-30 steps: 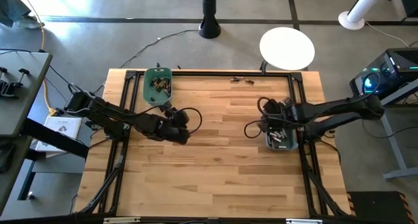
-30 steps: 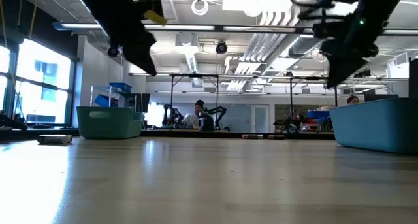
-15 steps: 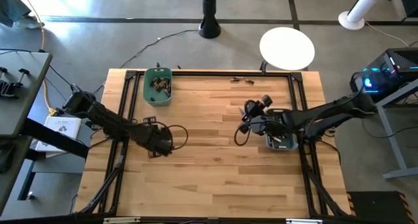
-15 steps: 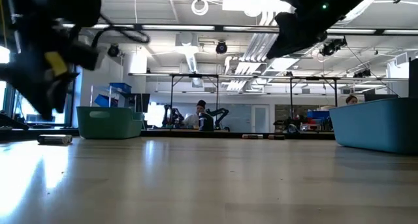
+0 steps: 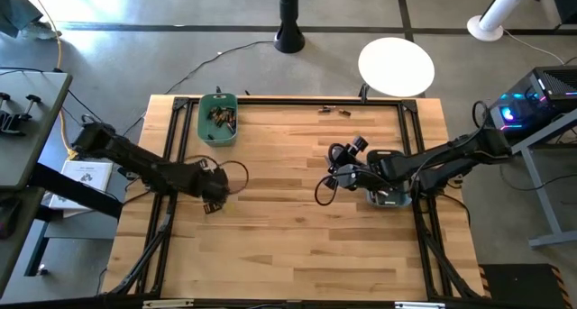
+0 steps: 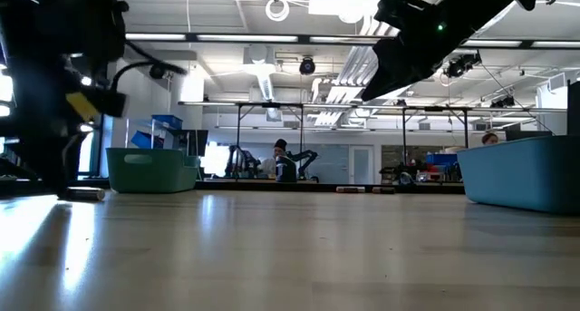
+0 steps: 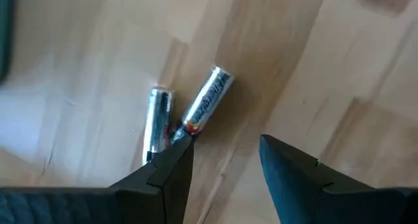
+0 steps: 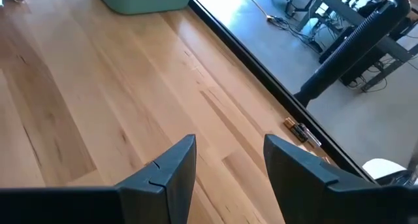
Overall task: Sort batteries
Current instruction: Put the silver battery into the blue bin
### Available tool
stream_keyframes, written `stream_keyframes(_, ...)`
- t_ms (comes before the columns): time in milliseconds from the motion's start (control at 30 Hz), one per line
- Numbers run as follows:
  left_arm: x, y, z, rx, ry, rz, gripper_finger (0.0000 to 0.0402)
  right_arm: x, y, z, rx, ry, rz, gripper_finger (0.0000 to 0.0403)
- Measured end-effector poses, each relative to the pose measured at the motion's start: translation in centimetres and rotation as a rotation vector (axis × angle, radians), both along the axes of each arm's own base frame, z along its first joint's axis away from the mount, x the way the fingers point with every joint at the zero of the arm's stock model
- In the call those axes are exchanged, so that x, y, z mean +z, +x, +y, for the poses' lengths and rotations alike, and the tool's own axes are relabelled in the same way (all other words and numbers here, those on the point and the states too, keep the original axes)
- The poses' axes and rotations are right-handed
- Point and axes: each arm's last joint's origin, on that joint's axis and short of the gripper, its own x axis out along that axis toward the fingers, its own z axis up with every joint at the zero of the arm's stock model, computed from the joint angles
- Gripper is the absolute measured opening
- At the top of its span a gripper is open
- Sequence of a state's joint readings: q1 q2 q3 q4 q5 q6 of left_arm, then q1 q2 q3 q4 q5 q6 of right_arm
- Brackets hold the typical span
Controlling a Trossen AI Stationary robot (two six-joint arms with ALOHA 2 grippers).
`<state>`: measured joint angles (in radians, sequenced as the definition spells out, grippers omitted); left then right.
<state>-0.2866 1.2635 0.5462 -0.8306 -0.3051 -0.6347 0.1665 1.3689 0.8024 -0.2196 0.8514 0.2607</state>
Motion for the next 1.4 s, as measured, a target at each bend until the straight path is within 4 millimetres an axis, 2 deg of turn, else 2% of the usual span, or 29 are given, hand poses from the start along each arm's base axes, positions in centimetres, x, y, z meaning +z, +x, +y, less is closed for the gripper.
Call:
stream_keyframes(233,3.6,-1.8,0.7,-0.008,-0.067,-0.302,0.0170,0.0,0.0,0.0,0.008,-0.009,0.011,0.0174)
stream_keyframes(333,4.1,-2.6,0.9,-0.012,-0.082,-0.364,0.0170,0.0,0.0,-0.1,0.007,-0.010,0.012,0.0174)
stream_keyframes(467,3.0,-3.3,1.1,-0.045,-0.071,-0.350,0.0170,0.0,0.0,-0.1,0.008,-0.008,0.010,0.0174)
stream_keyframes(700,0.9,-2.7,0.9,-0.050,-0.080,-0.384,0.0170,0.1,0.1,-0.1,0.012,-0.012,0.009,0.0174)
stream_keyframes(1233,-1.5,-1.7,1.6,0.011,-0.026,-0.217,0.0169,0.1,0.1,0.0,0.015,-0.015,0.001,0.0174)
stream_keyframes(1400,-1.8,-1.3,1.5,0.009,-0.066,-0.207,0.0146,0.1,0.1,0.0,0.015,-0.015,0.001,0.0174)
